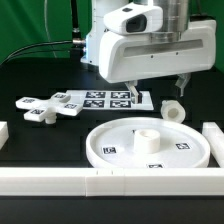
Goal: Assemble round table
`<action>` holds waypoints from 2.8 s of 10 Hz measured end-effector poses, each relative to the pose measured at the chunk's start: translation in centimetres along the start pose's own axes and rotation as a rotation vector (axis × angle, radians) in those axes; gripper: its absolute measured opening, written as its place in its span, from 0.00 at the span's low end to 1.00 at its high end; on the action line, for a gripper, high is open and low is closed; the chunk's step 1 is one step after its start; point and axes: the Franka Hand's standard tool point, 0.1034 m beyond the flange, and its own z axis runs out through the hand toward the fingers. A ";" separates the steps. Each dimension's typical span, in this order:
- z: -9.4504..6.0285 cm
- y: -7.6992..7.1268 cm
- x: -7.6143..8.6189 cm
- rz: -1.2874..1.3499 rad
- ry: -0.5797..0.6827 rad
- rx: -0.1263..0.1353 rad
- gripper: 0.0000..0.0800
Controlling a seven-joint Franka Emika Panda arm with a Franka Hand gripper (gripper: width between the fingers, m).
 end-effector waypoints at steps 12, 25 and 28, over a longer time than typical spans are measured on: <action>1.7 -2.5 -1.7 0.196 -0.280 0.039 0.81; 5.0 -2.7 -3.3 0.244 -0.904 0.072 0.81; 5.5 -2.6 -3.5 0.242 -0.894 0.072 0.81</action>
Offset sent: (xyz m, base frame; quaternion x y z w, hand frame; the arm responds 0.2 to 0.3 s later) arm 0.0000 0.0000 0.0000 0.0000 0.0000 0.0000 1.0000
